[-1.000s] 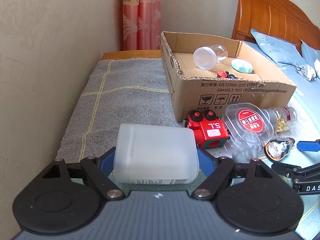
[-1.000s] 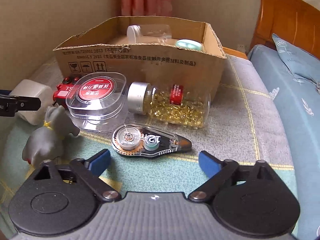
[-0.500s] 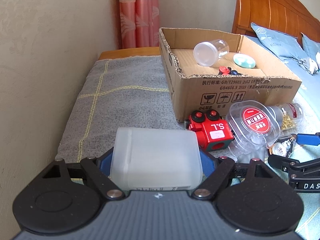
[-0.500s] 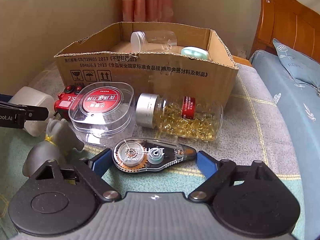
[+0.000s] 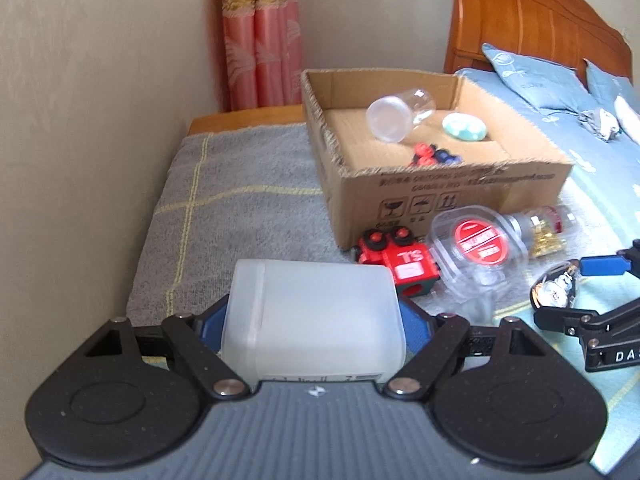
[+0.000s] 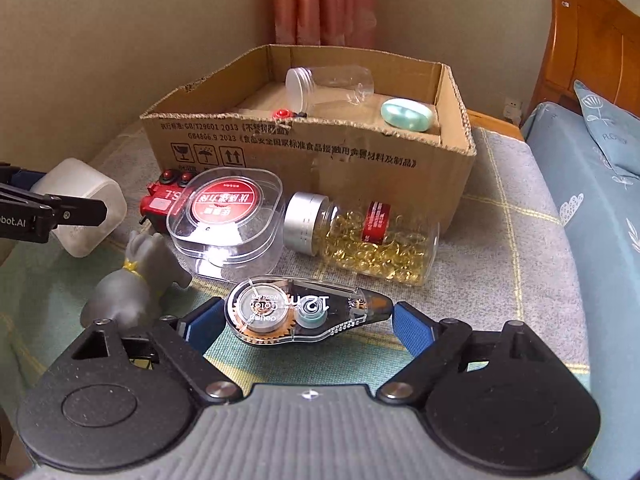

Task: Organize rigid objects
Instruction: 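Carry the white bottle into the box and open the left gripper while the right gripper drops the tape there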

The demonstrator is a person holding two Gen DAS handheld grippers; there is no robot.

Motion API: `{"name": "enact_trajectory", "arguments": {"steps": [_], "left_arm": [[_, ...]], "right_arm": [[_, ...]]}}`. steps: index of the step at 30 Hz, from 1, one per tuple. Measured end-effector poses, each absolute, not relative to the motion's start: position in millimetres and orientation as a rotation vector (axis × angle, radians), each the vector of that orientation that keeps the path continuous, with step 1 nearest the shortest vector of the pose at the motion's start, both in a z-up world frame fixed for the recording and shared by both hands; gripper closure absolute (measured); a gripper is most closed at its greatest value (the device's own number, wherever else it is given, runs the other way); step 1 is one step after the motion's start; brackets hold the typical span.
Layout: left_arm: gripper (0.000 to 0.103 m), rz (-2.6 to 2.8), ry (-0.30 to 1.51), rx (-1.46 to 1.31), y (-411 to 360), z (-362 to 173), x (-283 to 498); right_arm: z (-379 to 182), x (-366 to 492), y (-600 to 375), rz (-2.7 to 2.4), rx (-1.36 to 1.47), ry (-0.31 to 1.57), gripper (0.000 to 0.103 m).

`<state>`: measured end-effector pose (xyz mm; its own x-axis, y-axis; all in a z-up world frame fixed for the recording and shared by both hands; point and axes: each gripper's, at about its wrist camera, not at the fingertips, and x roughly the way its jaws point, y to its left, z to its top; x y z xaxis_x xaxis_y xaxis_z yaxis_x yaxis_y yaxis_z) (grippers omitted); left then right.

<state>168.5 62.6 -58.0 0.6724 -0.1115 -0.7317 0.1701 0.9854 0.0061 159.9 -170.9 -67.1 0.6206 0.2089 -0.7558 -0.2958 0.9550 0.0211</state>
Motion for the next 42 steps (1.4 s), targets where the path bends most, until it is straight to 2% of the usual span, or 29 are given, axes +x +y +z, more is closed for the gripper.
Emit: {"name": "enact_trajectory", "arguments": {"steps": [11,20,27,28,29,42], "left_arm": [[0.021,-0.25,0.71,0.118,41,1,165],[0.021,-0.286,0.666,0.125,24,23,189],[0.021,-0.274,0.687,0.138,21,26,214],[0.021,-0.271,0.692,0.139,20,26,218],[0.021,-0.27,0.692,0.14,20,26,221],[0.021,-0.278,0.718,0.152,2,40,281]], "right_arm": [[-13,153,-192,0.343,-0.152,0.77,0.01],[31,193,-198,0.326,-0.164,0.639,0.01],[27,247,-192,0.301,-0.169,0.66,0.01],[25,250,-191,0.293,-0.17,0.66,0.008],[23,252,-191,0.286,-0.172,0.661,0.002],[26,211,-198,0.26,-0.16,0.653,0.0]]}}
